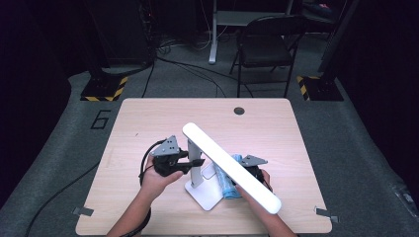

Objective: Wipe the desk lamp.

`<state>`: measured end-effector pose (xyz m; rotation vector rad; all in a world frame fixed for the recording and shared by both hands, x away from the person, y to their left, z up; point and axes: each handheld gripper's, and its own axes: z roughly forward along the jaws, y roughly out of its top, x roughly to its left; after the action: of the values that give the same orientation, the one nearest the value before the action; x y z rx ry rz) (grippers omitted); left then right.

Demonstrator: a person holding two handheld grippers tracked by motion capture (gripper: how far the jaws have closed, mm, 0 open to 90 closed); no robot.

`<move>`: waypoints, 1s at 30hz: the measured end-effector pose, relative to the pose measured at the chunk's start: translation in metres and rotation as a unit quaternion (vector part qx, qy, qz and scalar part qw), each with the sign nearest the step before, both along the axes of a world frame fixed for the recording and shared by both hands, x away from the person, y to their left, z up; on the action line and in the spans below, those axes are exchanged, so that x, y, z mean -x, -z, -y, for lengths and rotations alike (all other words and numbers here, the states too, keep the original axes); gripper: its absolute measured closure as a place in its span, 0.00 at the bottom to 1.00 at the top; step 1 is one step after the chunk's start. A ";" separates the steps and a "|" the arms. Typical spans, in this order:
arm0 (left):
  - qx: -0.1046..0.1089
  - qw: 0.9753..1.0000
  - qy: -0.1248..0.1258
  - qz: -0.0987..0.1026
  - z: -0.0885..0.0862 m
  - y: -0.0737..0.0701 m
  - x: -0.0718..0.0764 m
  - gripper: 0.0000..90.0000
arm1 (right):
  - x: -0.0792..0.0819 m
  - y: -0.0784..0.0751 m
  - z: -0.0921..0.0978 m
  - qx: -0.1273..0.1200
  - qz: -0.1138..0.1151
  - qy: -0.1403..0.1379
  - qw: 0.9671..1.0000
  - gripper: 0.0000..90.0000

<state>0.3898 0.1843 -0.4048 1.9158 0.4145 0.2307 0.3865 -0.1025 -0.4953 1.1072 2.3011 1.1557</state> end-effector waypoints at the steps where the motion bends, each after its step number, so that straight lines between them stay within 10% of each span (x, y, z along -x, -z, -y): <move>1: 0.001 1.000 0.004 0.002 0.000 0.000 0.000 0.77 | 0.001 -0.003 -0.001 -0.001 0.001 0.002 1.000 0.68; 14: 0.011 1.000 0.011 0.003 0.005 0.001 0.001 0.82 | -0.004 -0.009 -0.024 -0.004 0.005 -0.020 1.000 0.69; 22: 0.041 0.999 -0.005 -0.026 0.000 -0.003 0.001 0.78 | -0.001 -0.003 -0.050 0.005 -0.007 -0.016 1.000 0.52; 30: 0.031 0.999 -0.004 -0.006 -0.004 -0.017 0.007 0.80 | 0.002 0.001 -0.058 0.037 0.007 -0.021 0.999 0.53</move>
<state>0.3828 0.1888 -0.3877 1.8551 0.4330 0.2083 0.3842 -0.0441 -0.4962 1.0248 2.3468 1.0821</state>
